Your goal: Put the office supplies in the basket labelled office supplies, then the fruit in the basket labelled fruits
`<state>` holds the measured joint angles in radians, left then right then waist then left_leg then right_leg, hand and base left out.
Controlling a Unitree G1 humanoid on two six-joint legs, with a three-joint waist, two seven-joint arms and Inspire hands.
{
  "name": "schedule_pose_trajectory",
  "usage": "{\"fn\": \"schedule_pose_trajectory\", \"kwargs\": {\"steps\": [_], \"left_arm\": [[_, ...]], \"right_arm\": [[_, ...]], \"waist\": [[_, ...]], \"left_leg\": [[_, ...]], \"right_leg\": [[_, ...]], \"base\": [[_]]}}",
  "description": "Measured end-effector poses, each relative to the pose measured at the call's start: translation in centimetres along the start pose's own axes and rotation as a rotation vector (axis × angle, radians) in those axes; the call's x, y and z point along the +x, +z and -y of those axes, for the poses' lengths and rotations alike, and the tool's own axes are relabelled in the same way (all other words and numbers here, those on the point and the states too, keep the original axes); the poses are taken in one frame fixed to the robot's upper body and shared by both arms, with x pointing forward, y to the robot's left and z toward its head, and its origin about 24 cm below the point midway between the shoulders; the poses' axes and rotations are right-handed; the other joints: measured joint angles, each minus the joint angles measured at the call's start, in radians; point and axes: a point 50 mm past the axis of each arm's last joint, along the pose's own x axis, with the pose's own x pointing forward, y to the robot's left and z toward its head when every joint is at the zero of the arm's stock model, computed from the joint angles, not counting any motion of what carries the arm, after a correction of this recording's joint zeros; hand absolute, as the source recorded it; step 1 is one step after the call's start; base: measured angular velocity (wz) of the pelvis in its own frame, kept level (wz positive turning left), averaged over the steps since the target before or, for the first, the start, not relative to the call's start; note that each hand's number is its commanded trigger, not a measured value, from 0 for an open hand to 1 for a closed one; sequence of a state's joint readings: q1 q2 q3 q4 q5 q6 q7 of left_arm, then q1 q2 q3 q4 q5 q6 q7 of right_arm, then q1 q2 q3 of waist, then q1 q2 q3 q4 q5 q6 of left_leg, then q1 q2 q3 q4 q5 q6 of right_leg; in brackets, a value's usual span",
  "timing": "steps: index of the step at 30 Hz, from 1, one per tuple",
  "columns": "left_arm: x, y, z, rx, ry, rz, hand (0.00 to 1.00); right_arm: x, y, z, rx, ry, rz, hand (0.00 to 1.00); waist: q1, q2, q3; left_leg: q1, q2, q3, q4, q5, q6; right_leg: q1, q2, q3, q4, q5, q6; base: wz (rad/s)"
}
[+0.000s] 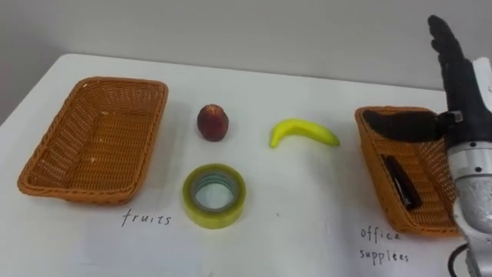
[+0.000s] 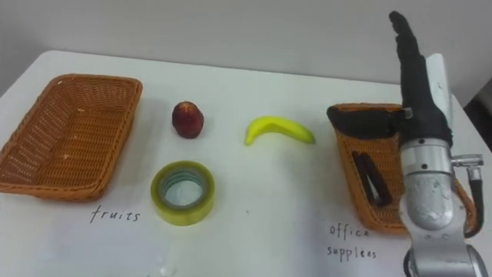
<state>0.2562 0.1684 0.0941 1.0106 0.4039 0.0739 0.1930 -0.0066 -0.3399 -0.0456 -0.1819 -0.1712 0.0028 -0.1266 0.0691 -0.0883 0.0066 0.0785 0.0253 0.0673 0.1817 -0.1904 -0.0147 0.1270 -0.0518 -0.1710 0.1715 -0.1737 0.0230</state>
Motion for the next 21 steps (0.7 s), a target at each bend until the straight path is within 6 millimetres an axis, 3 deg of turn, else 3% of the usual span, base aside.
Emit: {"fn": "schedule_pose_trajectory", "kwargs": {"steps": [5, 10, 13, 21], "left_arm": [[0.1, 0.4, 0.0, -0.001, -0.001, 0.0, 0.0], [0.1, 0.3, 0.1, -0.001, -0.006, -0.008, 0.0], [0.2, 0.5, 0.0, -0.001, -0.004, -0.01, 0.0], [0.3, 0.8, 0.1, 0.001, -0.01, -0.016, 0.0]], "right_arm": [[0.4, 0.6, -0.7, 0.028, 0.033, 0.024, 0.0], [0.2, 0.8, -2.0, 0.065, 0.078, 0.025, 0.0], [0.2, 0.9, -2.4, 0.091, 0.095, 0.022, 0.0], [1.0, 2.4, -4.2, 0.122, 0.163, 0.068, 0.0]], "waist": [[0.023, -0.005, -0.0035], [0.028, 0.005, -0.0048], [0.043, 0.009, -0.0108], [0.05, 0.007, -0.008]], "left_leg": [[-0.016, -0.001, -0.017, 0.002, 0.0, 0.0], [-0.02, -0.001, -0.027, 0.005, 0.0, 0.0], [-0.021, -0.001, -0.027, 0.005, 0.0, 0.0], [-0.022, -0.001, -0.028, 0.006, 0.0, 0.0]], "right_leg": [[-0.004, -0.002, -0.021, -0.001, 0.0, 0.0], [-0.004, -0.002, -0.031, -0.001, 0.0, 0.0], [-0.005, -0.003, -0.033, -0.001, 0.0, 0.0], [-0.005, -0.003, -0.036, -0.001, 0.0, 0.0]], "base": [[0.11], [0.05], [0.0], [0.0]]}}
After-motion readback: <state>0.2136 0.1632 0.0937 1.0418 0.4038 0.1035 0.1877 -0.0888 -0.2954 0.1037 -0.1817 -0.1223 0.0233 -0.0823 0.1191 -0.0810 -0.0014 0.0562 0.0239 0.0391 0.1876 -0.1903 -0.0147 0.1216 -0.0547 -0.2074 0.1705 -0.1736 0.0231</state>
